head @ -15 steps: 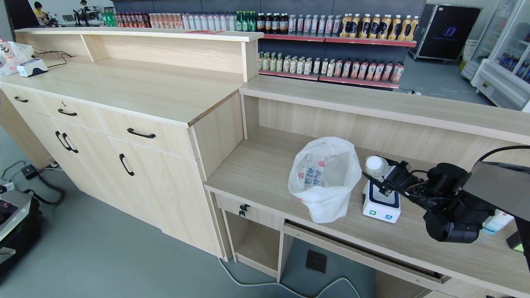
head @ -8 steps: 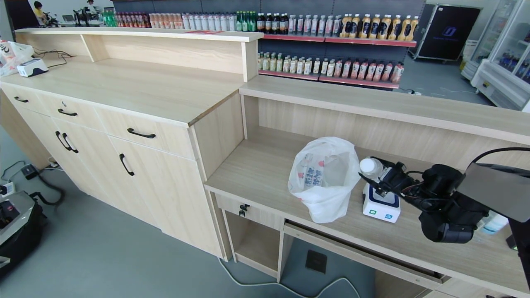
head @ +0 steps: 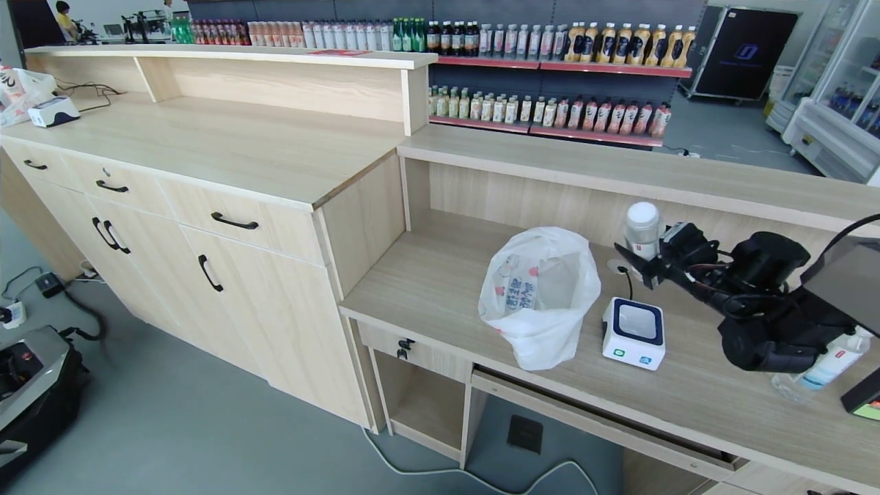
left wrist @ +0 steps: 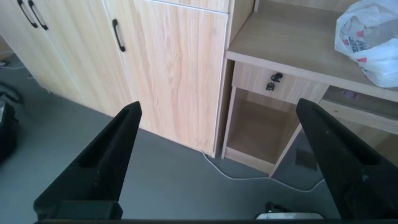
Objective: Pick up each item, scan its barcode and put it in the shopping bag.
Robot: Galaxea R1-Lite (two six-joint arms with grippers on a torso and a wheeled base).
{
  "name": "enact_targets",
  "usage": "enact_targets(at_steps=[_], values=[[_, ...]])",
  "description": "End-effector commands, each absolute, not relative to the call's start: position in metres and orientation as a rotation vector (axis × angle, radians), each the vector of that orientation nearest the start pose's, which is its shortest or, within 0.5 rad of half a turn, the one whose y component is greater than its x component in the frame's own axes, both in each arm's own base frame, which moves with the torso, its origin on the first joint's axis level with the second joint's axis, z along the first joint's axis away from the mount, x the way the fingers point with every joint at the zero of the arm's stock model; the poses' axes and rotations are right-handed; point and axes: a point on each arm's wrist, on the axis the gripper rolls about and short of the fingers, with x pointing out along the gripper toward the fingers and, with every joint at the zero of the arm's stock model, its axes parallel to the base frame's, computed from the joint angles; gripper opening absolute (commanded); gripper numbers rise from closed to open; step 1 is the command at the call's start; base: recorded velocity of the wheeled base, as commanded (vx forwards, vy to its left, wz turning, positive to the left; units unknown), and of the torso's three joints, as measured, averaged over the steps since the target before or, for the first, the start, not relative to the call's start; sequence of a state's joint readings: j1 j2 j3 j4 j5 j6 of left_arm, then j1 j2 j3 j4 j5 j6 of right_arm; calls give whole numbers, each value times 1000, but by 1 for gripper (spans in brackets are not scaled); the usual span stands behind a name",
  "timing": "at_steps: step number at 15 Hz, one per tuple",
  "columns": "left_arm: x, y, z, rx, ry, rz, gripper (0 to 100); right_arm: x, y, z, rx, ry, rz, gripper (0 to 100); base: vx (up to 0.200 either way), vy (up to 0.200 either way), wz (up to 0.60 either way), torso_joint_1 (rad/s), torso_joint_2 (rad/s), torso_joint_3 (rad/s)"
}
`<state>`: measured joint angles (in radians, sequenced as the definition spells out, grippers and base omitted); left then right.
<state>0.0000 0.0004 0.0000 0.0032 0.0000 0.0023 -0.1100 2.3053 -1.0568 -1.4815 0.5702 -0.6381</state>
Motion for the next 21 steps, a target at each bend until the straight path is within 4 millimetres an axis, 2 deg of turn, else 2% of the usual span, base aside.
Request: enact_targets(at_steps=[1, 3, 4, 8, 10, 12, 14, 15, 18, 19, 20, 21], values=[[-23, 0, 75, 3, 3, 0, 100, 360, -54, 172, -648, -293, 203, 0, 0, 0, 0, 0, 0, 0], [-23, 0, 75, 2, 3, 0, 100, 315, -62, 172, -626, -190, 75, 0, 0, 0, 0, 0, 0, 0], [-23, 0, 75, 2, 3, 0, 100, 300, -63, 174, -626, -175, 40, 0, 0, 0, 0, 0, 0, 0], [-23, 0, 75, 3, 3, 0, 100, 287, -62, 190, -644, -210, 14, 0, 0, 0, 0, 0, 0, 0], [-23, 0, 75, 3, 3, 0, 100, 283, -48, 202, -643, -273, 58, 0, 0, 0, 600, 2, 5, 5], [-23, 0, 75, 2, 3, 0, 100, 294, -39, 201, -627, -277, 37, 0, 0, 0, 600, 2, 0, 2], [-23, 0, 75, 2, 3, 0, 100, 317, -27, 202, -592, -296, -22, 0, 0, 0, 600, -2, 2, 2], [-23, 0, 75, 2, 3, 0, 100, 339, -18, 195, -517, -302, -63, 0, 0, 0, 600, 2, 2, 7], [-23, 0, 75, 2, 3, 0, 100, 385, -19, 164, -314, -207, 4, 0, 0, 0, 200, 2, 1, 4], [-23, 0, 75, 2, 3, 0, 100, 385, -19, 164, -314, -207, 4, 0, 0, 0, 0, 0, 0, 0], [-23, 0, 75, 2, 3, 0, 100, 407, -26, 131, -188, -113, 5, 0, 0, 0, 0, 0, 0, 0], [-23, 0, 75, 2, 3, 0, 100, 410, -27, 123, -174, -91, 6, 0, 0, 0, 0, 0, 0, 0]])
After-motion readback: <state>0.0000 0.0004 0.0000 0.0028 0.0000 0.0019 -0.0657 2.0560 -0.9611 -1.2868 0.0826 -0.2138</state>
